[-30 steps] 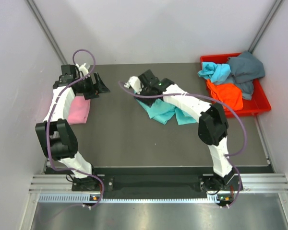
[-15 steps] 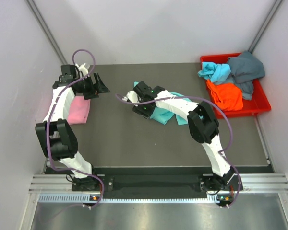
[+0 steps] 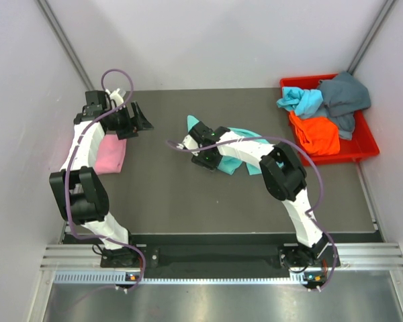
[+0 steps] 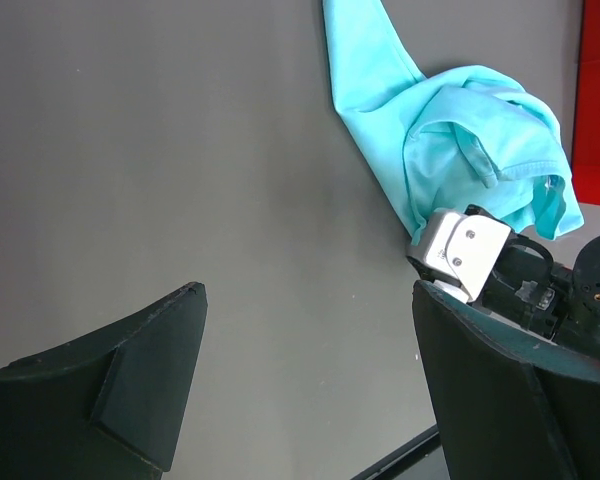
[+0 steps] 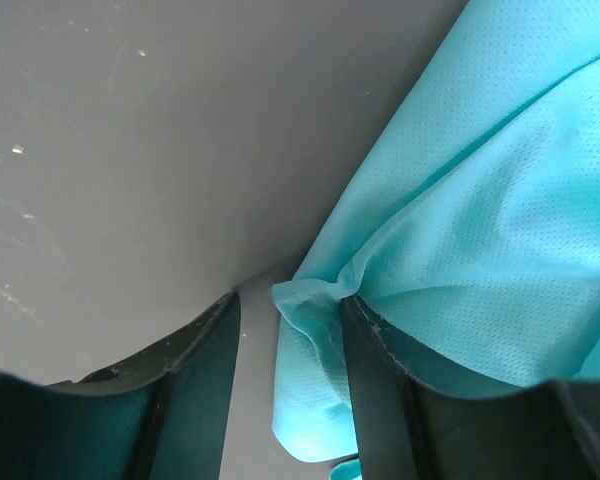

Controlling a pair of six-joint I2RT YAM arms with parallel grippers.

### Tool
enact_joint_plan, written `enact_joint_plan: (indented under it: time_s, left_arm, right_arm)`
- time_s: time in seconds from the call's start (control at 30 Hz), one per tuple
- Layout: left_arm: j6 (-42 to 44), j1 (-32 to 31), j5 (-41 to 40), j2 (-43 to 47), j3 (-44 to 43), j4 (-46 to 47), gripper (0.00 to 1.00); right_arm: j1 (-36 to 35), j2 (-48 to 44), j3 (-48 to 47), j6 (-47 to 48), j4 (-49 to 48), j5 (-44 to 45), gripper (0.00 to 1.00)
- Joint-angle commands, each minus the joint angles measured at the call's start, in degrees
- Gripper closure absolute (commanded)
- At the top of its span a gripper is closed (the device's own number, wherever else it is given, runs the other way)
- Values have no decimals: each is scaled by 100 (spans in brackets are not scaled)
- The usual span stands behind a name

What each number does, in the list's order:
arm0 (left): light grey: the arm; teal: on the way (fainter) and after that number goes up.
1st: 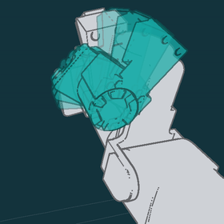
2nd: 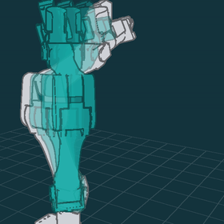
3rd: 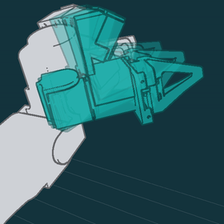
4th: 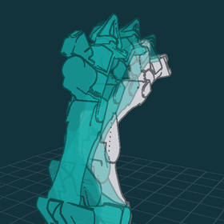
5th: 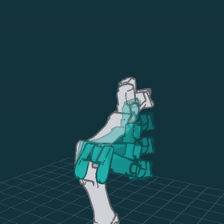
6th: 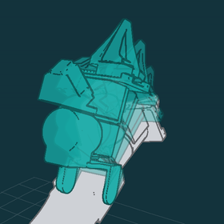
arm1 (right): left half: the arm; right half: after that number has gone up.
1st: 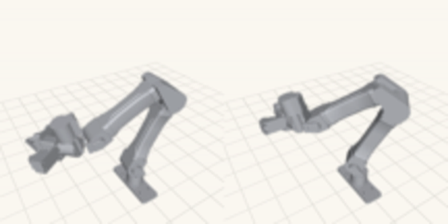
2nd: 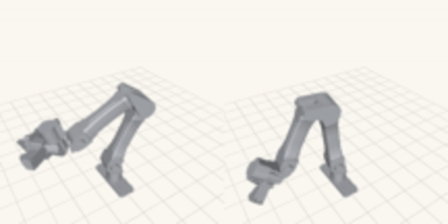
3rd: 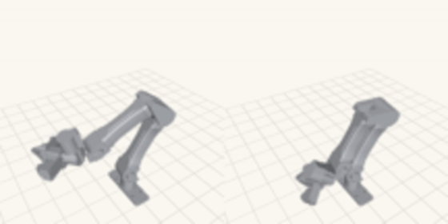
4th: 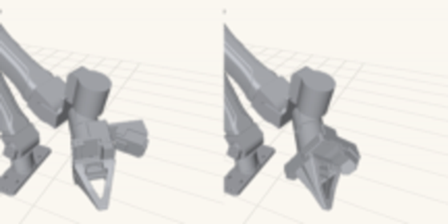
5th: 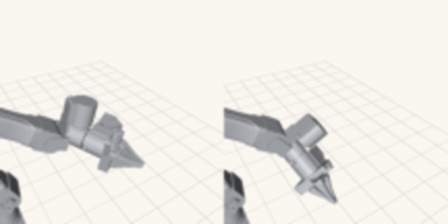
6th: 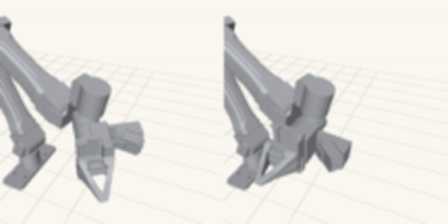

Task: Fold and stack the t-shirts
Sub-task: Flatten the tshirt out

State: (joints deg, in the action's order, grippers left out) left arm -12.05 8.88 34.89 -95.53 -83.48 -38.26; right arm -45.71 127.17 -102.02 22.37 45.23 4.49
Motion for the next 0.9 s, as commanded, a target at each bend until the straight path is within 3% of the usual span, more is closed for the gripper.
enact_joint_plan:
  time_s: [0.0,0.1,0.23,0.43,0.57,0.7,0.87]
  left_arm:
    - [45,-10,35,87,-142,240,12]
    - [63,-10,26,122,-116,231,12]
    - [72,-18,9,148,-89,231,12]
    - [45,-18,26,131,-45,258,12]
    - [19,-18,87,87,-80,284,12]
    - [10,-18,123,34,-142,284,12]
    - [-25,-18,140,-1,-177,328,12]
  right_arm:
    - [-52,158,-160,-5,-58,262,55]
    - [-52,246,-231,39,-67,333,58]
    - [-78,273,-248,22,-155,421,80]
    - [-87,185,-626,30,-243,535,100]
    - [-104,45,-977,48,-296,666,100]
    - [-122,-149,-1224,101,-322,728,94]
    - [-122,-202,-1119,118,-331,746,100]
